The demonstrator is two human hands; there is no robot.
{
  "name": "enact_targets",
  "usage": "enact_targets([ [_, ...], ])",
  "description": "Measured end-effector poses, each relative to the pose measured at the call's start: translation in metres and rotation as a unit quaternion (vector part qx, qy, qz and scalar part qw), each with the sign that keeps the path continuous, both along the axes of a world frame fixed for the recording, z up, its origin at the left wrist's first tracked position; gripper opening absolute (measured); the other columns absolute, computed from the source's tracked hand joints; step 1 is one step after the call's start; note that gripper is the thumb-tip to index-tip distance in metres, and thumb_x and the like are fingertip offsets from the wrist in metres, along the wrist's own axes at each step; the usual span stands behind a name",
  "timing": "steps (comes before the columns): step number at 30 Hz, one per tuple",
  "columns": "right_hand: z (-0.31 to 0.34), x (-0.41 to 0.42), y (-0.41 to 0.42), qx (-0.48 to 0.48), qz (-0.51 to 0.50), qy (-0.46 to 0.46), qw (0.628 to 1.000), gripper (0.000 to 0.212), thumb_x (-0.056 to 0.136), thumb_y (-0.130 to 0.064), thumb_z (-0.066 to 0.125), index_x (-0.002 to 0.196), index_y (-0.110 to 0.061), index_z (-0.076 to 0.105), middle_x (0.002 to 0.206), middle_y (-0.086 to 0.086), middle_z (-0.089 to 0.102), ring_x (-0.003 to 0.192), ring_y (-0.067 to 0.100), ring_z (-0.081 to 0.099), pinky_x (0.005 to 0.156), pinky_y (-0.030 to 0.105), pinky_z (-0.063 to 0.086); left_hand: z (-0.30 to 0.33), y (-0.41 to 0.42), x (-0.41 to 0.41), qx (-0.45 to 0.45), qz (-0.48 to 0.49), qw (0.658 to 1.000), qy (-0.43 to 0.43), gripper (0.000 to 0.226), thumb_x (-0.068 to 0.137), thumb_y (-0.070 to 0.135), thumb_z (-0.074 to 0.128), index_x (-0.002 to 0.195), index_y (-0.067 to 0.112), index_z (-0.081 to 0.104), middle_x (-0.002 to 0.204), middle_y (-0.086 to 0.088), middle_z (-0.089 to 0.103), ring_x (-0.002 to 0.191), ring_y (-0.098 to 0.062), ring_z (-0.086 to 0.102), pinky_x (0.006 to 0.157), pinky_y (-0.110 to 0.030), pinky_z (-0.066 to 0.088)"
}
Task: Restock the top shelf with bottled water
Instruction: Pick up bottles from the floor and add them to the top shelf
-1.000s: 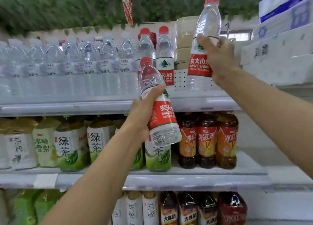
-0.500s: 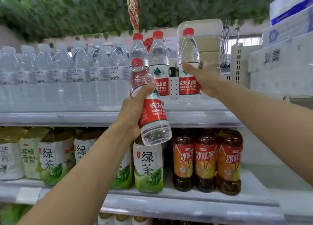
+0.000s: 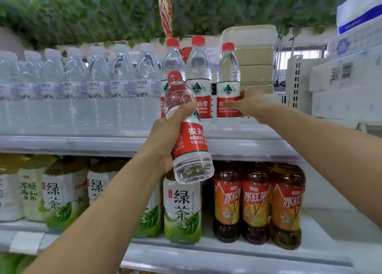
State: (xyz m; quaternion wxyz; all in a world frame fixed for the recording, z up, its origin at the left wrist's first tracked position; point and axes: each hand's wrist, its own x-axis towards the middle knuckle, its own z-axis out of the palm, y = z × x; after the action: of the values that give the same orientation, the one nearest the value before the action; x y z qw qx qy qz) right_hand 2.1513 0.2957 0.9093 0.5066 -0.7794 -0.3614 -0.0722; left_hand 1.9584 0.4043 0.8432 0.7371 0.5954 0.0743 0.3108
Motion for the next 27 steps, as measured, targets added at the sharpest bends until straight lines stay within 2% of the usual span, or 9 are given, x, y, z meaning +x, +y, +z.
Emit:
enact_targets([
  [4,0.004,-0.001,0.011,-0.015,-0.013,-0.017,1.000,0.019,0.087,-0.024,0.074,0.094,-0.022,0.057,0.093,-0.001,0.064,0.082,0.014,0.060,0.070,0.026,0.052,-0.001,0.003,0.003,0.002,0.001,1.000,-0.004,0.068,0.068,0.040,0.083,0.121,0.006,0.057,0.106,-0.025,0.071,0.076,-0.031,0.070,0.072,-0.045,0.058],
  [8,0.001,-0.002,0.019,-0.013,-0.017,-0.021,1.000,0.017,0.088,-0.025,0.074,0.091,-0.022,0.058,0.102,0.004,0.067,0.091,0.021,0.063,0.084,0.036,0.055,0.001,0.001,0.002,-0.002,-0.005,1.000,-0.003,0.064,0.071,0.039,0.082,0.120,0.007,0.057,0.107,-0.024,0.071,0.075,-0.030,0.070,0.070,-0.044,0.058],
  [11,0.001,-0.006,0.017,-0.018,-0.015,-0.014,1.000,0.019,0.088,-0.026,0.073,0.100,-0.021,0.059,0.105,0.004,0.067,0.091,0.020,0.061,0.081,0.033,0.052,0.000,0.000,0.000,-0.001,-0.013,1.000,-0.003,0.062,0.072,0.038,0.081,0.120,0.007,0.057,0.105,-0.024,0.071,0.073,-0.028,0.069,0.069,-0.043,0.058],
  [13,-0.001,-0.006,0.016,-0.032,-0.020,-0.012,0.999,0.021,0.090,-0.028,0.070,0.107,-0.021,0.060,0.107,0.005,0.067,0.096,0.022,0.062,0.085,0.036,0.052,0.000,0.000,-0.001,-0.001,-0.015,1.000,-0.002,0.061,0.073,0.038,0.081,0.120,0.007,0.057,0.107,-0.025,0.071,0.074,-0.029,0.069,0.070,-0.044,0.059],
  [16,-0.005,-0.014,0.013,-0.042,-0.079,-0.067,0.994,0.021,0.097,-0.032,0.059,0.106,-0.013,0.058,0.094,0.006,0.060,0.089,0.024,0.057,0.079,0.038,0.047,0.001,-0.002,-0.003,0.005,-0.011,1.000,0.003,0.062,0.072,0.038,0.082,0.120,0.008,0.057,0.109,-0.024,0.071,0.075,-0.029,0.070,0.072,-0.045,0.059],
  [18,-0.006,-0.025,0.010,0.039,-0.112,-0.134,0.984,0.029,0.098,-0.034,0.052,0.104,-0.005,0.056,0.088,0.007,0.056,0.088,0.025,0.054,0.080,0.041,0.049,0.002,-0.004,-0.003,0.007,-0.006,1.000,0.010,0.062,0.072,0.038,0.082,0.119,0.009,0.056,0.107,-0.024,0.071,0.077,-0.030,0.070,0.074,-0.046,0.059],
  [21,-0.003,-0.063,0.001,0.157,-0.023,-0.152,0.976,0.041,0.100,-0.036,0.051,0.120,-0.001,0.058,0.106,0.013,0.067,0.097,0.027,0.063,0.090,0.042,0.053,0.003,-0.007,-0.004,0.009,0.002,1.000,0.007,0.063,0.071,0.037,0.083,0.121,0.009,0.055,0.105,-0.024,0.072,0.076,-0.031,0.070,0.072,-0.045,0.059],
  [24,-0.006,-0.098,-0.002,0.125,0.134,-0.037,0.982,0.040,0.097,-0.047,0.052,0.111,-0.011,0.063,0.099,0.007,0.071,0.088,0.021,0.069,0.079,0.032,0.058,0.007,-0.016,-0.006,0.006,-0.022,1.000,-0.011,0.063,0.072,0.033,0.083,0.122,0.005,0.056,0.096,-0.020,0.071,0.077,-0.032,0.069,0.069,-0.043,0.058],
  [27,-0.006,-0.112,-0.009,0.101,0.230,0.070,0.965,0.040,0.094,-0.047,0.057,0.116,-0.014,0.064,0.106,0.010,0.074,0.093,0.026,0.072,0.083,0.038,0.060,0.012,-0.028,-0.007,0.037,-0.077,0.996,-0.023,0.055,0.074,0.032,0.079,0.117,0.004,0.060,0.092,-0.020,0.069,0.077,-0.031,0.068,0.070,-0.043,0.059],
])
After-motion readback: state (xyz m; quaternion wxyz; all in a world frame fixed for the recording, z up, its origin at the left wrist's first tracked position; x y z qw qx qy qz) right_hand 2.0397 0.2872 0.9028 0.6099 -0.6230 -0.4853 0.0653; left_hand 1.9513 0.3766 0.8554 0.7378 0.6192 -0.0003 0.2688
